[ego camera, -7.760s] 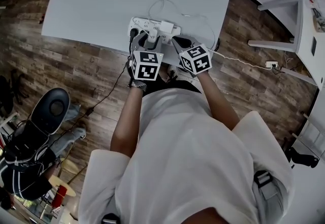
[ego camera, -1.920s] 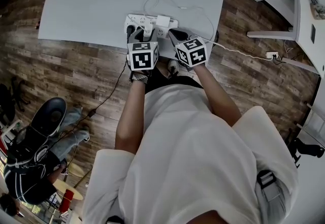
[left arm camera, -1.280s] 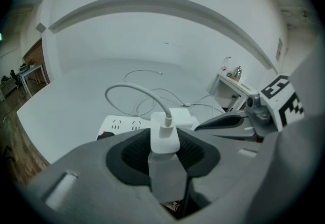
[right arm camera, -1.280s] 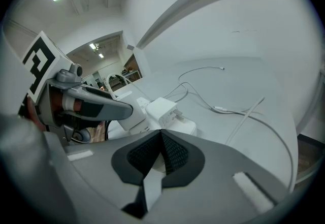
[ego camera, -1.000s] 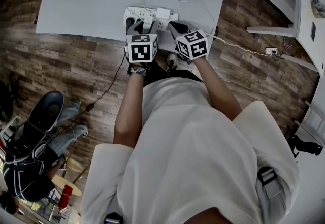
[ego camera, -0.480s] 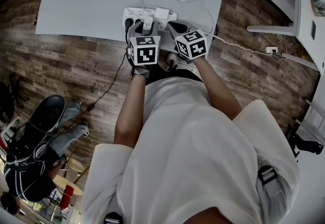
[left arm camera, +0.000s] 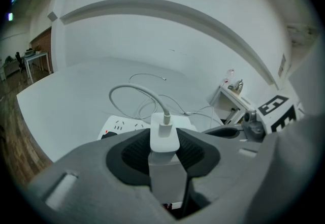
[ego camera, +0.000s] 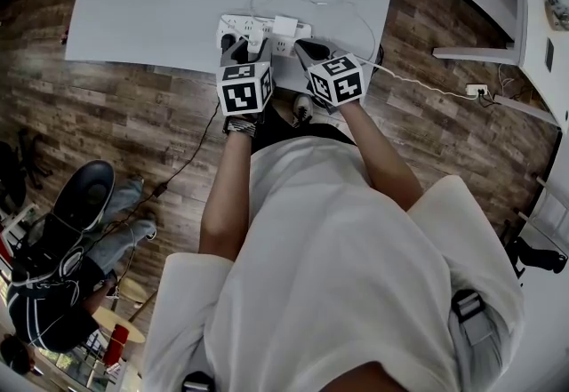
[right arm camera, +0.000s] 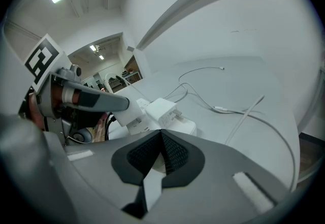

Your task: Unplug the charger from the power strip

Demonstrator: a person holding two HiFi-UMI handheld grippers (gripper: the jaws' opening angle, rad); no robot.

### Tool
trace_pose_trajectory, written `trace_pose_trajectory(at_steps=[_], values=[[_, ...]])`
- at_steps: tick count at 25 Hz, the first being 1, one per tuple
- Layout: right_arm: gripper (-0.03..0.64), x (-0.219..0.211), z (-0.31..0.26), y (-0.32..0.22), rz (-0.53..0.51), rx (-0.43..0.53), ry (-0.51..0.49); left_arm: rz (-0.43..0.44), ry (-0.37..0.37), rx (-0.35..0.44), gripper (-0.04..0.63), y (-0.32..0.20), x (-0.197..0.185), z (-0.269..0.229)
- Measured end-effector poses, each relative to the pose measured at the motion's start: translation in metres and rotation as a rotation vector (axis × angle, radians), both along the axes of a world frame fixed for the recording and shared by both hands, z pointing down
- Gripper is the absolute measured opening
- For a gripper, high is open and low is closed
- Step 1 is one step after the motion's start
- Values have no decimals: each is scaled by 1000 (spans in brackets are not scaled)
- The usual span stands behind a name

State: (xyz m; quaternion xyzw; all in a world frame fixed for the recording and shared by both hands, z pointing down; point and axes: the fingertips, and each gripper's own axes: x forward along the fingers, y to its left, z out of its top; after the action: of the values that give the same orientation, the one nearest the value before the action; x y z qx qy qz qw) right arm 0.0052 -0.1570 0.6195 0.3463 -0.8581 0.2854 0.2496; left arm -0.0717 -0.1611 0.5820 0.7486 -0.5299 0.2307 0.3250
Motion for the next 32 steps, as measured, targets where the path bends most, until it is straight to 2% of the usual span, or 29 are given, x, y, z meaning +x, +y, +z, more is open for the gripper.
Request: trace_pose_trajectory(at_steps=[4,10,17,26,28,32], values=[[2,1,0,-1,9,8,1,54,-43,28,144,-3,1,-6],[2,-1,1,-2,31,-4,-2,23,-19,21,146,1,-3,-3],[2,0,0,-3,64,-30,-28,50,95,40,146,1,8,-13],[2,2,-1,-3,69,-46,-44,118,187,-13,146,1,26,-5],[2,4,-1,-3,67,-47,-45,120,186,-8,147,-1,26,-5],[2,3,0,-3,64,-53,-38,117,124,-5,172,-5,19,-1]])
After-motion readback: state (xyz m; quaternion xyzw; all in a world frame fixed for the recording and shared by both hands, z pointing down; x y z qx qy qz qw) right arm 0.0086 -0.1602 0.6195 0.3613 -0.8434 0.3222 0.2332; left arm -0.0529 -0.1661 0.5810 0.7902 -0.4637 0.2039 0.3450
